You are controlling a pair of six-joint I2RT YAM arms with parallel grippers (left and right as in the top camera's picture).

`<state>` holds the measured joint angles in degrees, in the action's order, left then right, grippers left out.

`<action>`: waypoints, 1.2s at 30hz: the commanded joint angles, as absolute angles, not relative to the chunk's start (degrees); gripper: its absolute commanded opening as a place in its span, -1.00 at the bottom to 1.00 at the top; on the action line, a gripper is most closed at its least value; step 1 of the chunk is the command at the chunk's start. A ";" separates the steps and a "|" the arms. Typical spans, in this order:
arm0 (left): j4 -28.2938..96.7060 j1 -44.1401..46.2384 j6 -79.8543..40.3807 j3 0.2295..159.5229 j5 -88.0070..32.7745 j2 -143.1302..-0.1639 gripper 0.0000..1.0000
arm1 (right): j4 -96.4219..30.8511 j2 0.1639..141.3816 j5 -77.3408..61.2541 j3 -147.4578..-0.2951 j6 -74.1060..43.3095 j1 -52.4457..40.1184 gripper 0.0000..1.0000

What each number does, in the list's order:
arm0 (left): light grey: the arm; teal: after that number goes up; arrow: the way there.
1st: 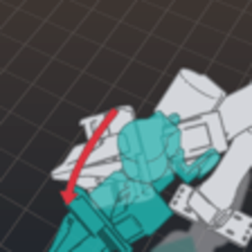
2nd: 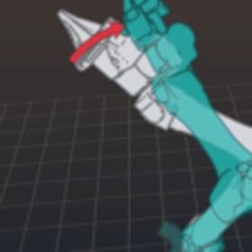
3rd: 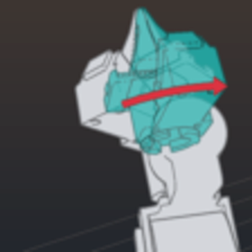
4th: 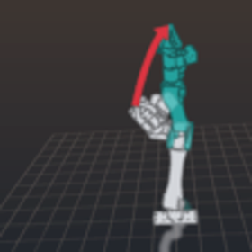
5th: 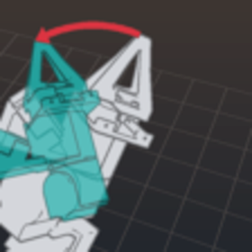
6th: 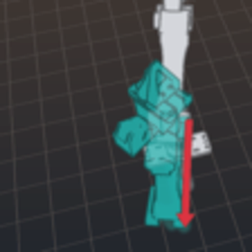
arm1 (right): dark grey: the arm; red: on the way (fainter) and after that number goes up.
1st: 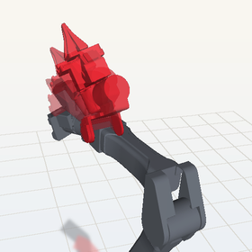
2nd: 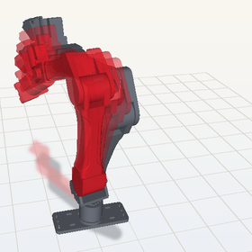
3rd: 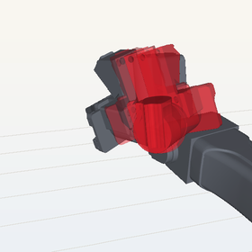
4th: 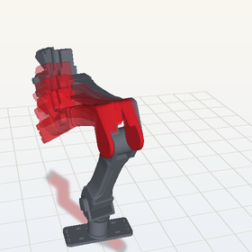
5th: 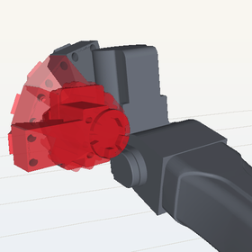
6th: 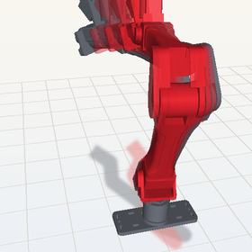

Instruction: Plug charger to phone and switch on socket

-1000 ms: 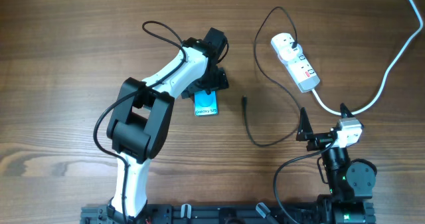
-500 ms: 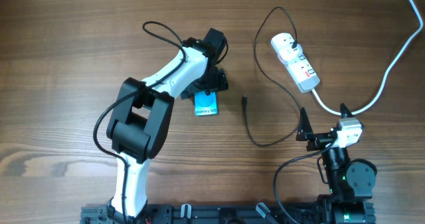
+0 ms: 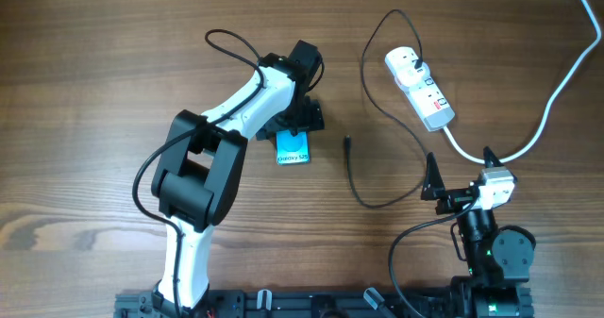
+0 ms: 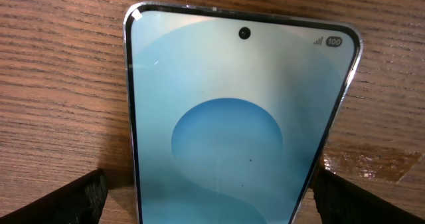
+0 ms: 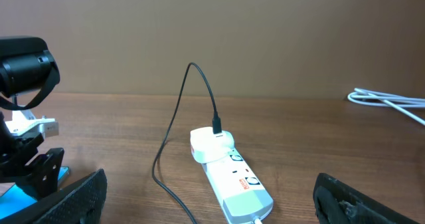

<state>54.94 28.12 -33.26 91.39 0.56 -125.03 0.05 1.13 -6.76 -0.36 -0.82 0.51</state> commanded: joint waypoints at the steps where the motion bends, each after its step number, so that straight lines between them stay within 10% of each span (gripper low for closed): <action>1: 55.09 28.40 -32.14 90.19 -0.19 -125.82 1.00 | 0.32 0.80 -5.80 -0.30 -1.54 0.23 0.99; 36: 55.48 28.40 -31.92 90.19 -0.60 -125.82 0.83 | 0.32 0.80 -5.80 -0.30 -1.52 0.23 1.00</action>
<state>55.40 28.12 -32.62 91.37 0.16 -125.03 0.05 1.10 -6.76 -0.36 -0.82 0.51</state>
